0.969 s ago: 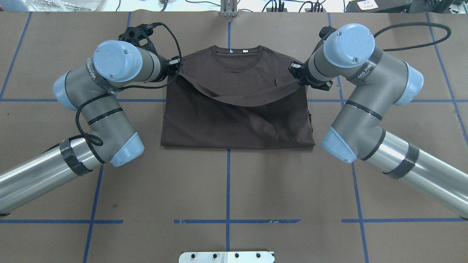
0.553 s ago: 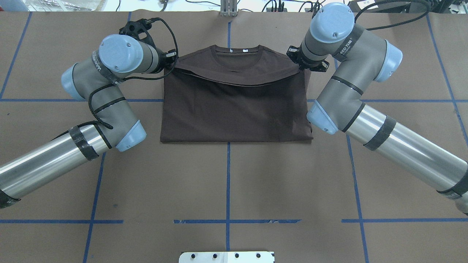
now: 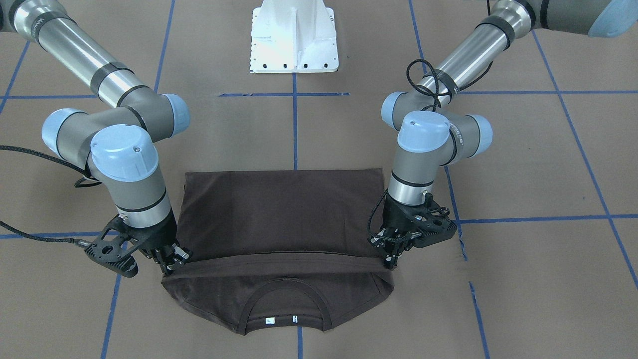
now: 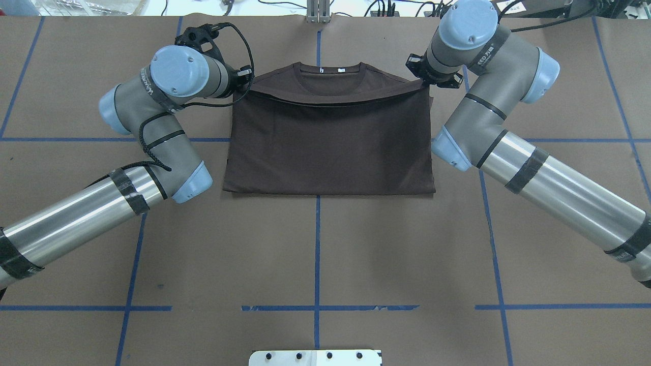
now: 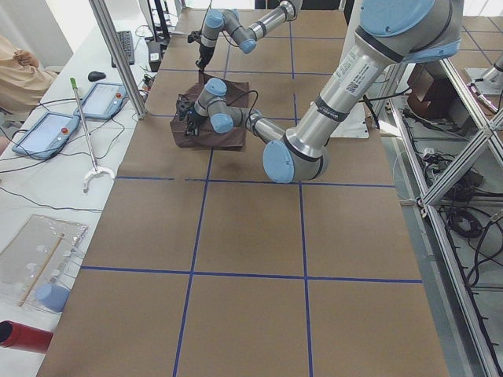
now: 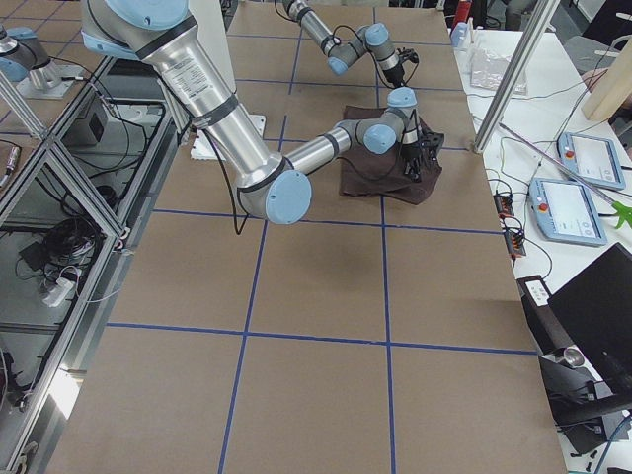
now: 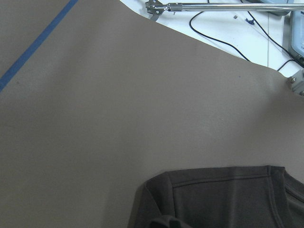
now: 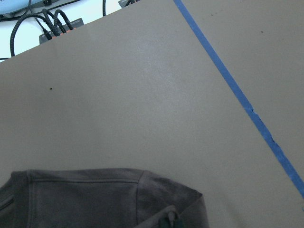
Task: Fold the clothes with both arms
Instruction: 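Lay the hem at the collar and open both grippers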
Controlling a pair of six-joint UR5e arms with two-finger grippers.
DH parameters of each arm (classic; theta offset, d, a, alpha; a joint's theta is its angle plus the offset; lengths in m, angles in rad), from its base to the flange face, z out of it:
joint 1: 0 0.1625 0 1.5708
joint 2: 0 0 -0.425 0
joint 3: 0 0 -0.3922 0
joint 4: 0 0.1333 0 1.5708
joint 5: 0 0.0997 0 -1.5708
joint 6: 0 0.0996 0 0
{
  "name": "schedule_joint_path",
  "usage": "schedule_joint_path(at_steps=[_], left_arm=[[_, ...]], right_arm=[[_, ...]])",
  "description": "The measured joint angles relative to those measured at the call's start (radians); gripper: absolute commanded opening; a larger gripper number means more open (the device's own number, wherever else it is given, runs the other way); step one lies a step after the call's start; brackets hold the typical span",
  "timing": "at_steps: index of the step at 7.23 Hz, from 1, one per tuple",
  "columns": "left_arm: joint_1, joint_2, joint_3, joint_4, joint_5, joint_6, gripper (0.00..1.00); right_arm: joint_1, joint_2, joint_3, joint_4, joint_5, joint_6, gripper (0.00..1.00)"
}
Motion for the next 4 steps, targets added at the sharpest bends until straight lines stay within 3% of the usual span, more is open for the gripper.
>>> schedule_joint_path(at_steps=[1,3,4], left_arm=[[-0.001,-0.002,0.003,-0.001,0.0,0.001,0.03],[-0.002,-0.005,0.004,-0.002,0.0,0.002,0.28],[-0.002,-0.008,0.011,-0.005,0.0,0.002,0.61]], right_arm=[[0.007,0.002,-0.003,0.001,0.001,-0.009,0.0],[0.011,0.005,-0.021,0.006,0.001,-0.017,0.0],[0.011,0.004,-0.029,0.008,0.001,-0.019,0.01]])
